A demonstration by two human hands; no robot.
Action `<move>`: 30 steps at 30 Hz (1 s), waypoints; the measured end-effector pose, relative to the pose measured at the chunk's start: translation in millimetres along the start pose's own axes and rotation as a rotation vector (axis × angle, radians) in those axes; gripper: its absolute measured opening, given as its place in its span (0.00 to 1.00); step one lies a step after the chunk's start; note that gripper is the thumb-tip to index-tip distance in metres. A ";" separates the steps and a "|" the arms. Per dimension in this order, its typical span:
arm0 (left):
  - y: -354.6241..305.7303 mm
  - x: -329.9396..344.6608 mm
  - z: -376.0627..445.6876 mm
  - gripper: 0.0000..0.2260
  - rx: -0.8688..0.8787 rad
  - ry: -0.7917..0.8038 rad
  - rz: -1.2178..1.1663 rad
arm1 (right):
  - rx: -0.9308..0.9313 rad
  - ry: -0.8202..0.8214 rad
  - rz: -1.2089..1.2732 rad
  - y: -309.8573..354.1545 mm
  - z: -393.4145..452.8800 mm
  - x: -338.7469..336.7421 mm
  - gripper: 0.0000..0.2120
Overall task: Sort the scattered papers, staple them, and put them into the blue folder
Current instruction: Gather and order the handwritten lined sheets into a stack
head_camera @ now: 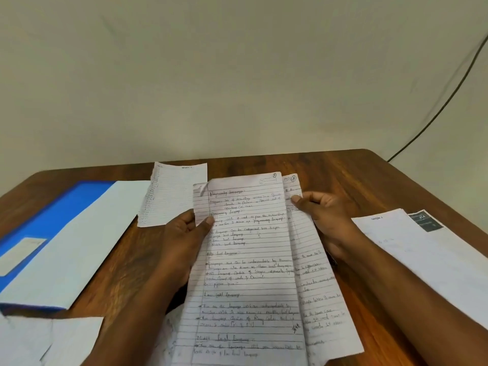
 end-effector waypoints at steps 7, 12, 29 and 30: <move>-0.4 -4.6 1.7 0.10 0.030 -0.068 0.050 | -0.029 -0.016 0.049 -4.5 -3.7 5.2 0.05; -1.6 -0.9 1.6 0.10 0.049 -0.064 0.063 | -0.020 -0.037 0.096 -7.9 -4.5 4.3 0.04; 3.3 8.2 4.5 0.12 0.091 -0.027 0.037 | -0.035 -0.046 0.141 -12.8 -20.1 22.8 0.10; 2.4 9.9 3.6 0.11 0.093 -0.018 0.033 | -0.037 -0.053 0.141 -12.8 -20.4 23.0 0.09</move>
Point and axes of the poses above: each hand's wrist, its own z-axis towards the middle knuckle, its own x-axis out of the palm, y = z × x, the point moved 10 cm from there along z, towards the middle knuckle, and after that the axes turned 14 degrees about z, right-handed, at the moved point
